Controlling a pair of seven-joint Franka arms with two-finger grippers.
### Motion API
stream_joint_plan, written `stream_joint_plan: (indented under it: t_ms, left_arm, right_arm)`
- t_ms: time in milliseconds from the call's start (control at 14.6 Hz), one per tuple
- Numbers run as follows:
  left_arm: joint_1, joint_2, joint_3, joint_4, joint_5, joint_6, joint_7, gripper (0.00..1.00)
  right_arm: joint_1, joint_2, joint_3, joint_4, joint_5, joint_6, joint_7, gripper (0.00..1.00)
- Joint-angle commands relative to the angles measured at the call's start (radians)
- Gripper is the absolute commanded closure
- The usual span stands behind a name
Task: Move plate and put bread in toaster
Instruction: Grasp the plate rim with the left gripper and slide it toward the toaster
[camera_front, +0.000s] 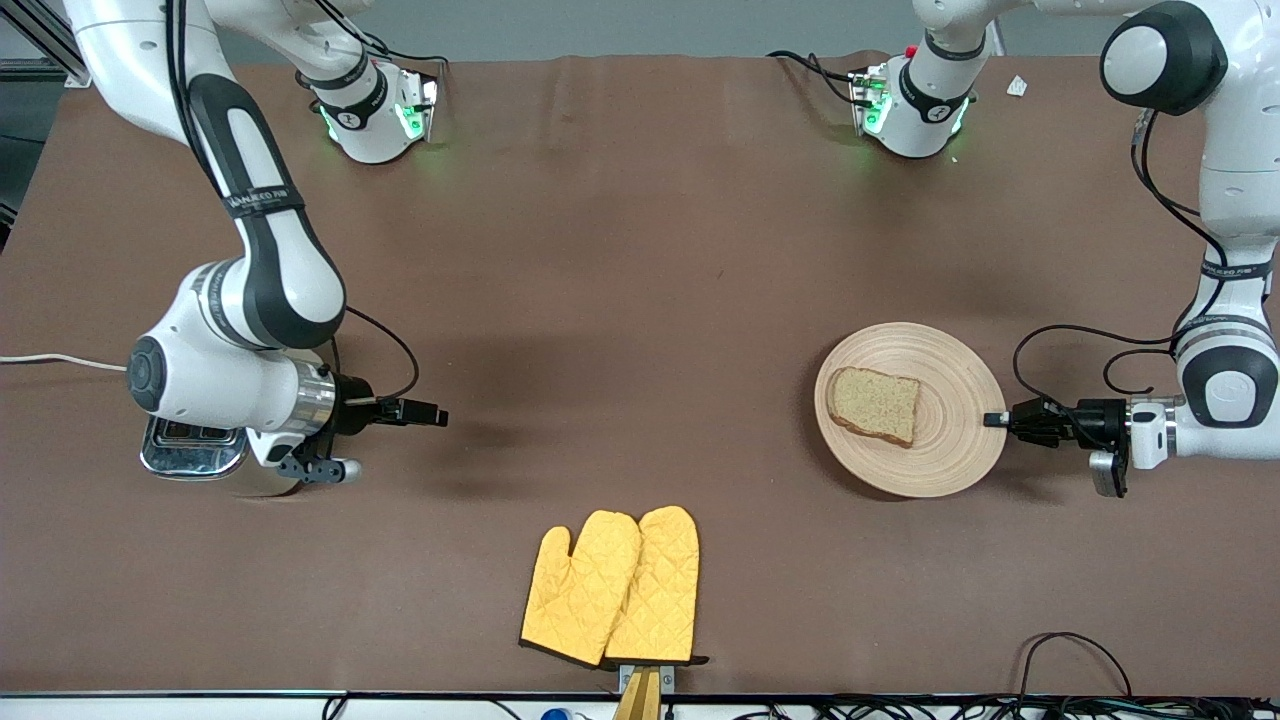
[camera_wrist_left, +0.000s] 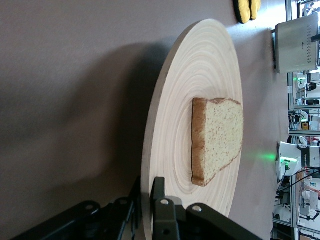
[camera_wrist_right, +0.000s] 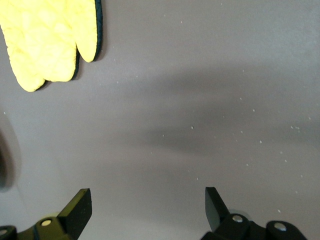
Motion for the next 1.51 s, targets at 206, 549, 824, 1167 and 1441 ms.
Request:
stream_joint_plan:
  t_ms: [206, 549, 824, 1167, 1441]
  left_arm:
    - [-0.058, -0.01, -0.182, 0.003, -0.085, 0.08, -0.252, 1.0]
    - [-0.32, 0.004, -0.201, 0.003, -0.249, 0.273, -0.429, 1.0]
    - [-0.559, 0.016, -0.201, 0.003, -0.36, 0.509, -0.556, 1.0]
    - [-0.716, 0.096, -0.202, 0.064, -0.412, 0.627, -0.535, 1.0]
    - [-0.79, 0.125, -0.202, 0.069, -0.496, 0.669, -0.471, 0.97]
  right_arm:
    - [0.044, 0.027, -0.008, 0.011, 0.018, 0.056, 0.005, 0.0]
    - [-0.006, 0.076, -0.008, 0.029, 0.024, 0.053, -0.039, 0.0]
    - [-0.046, 0.076, -0.013, 0.023, 0.016, 0.041, -0.043, 0.0]
    - [-0.048, 0.087, -0.014, 0.011, -0.003, 0.046, -0.033, 0.0]
    - [-0.02, 0.087, -0.014, -0.062, -0.033, 0.078, -0.024, 0.0]
